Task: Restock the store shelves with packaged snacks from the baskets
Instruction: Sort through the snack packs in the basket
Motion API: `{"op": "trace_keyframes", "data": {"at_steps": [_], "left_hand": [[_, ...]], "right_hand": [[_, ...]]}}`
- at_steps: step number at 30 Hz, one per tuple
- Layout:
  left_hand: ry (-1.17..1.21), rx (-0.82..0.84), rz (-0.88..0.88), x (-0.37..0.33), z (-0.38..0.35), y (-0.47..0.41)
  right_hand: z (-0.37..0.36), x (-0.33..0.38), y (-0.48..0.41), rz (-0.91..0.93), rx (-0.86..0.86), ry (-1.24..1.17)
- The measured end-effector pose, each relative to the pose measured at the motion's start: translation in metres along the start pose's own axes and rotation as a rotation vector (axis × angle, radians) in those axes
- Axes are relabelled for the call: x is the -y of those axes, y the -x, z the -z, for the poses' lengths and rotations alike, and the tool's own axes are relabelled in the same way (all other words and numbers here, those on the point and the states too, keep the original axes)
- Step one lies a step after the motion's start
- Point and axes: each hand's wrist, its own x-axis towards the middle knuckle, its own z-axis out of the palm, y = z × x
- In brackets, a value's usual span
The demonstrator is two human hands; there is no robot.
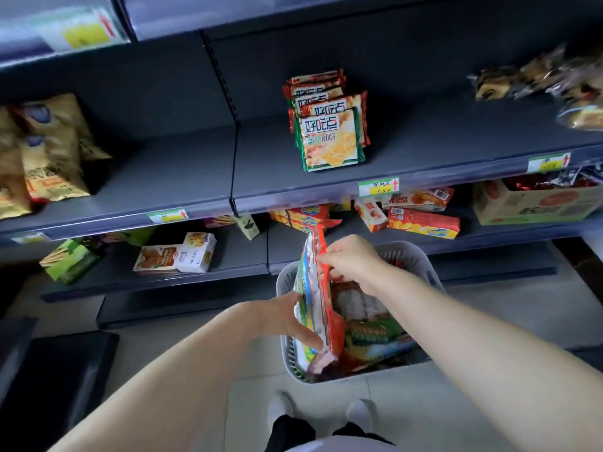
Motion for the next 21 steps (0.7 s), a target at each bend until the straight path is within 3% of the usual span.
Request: {"op": "trace_keyframes", "data": {"at_steps": [2,6,11,16,21], "left_hand": [[0.022,0.016,-0.025,0.007,0.006,0.018],[0.289,0.118,-0.109,0.026,0.024,0.055],[0.417,0.155,-0.199,0.034,0.039,0.097],[0.621,-0.153,-0.252,0.032,0.036,0.105],[0.914,-0.728,-0.366,0.036,0.038,0.097]], "right_hand": [[-0.013,0.021,0.005,-0.009,0.047,-0.109],[-0.024,0.074,0.022,0.036,0.143,-0.311],[-0.027,0.139,0.035,0.126,0.131,-0.559],[-0.032,0.171,0.047,0.168,0.069,-0.656],[-0.037,0.193,0.058,0.174,0.015,-0.81]]}}
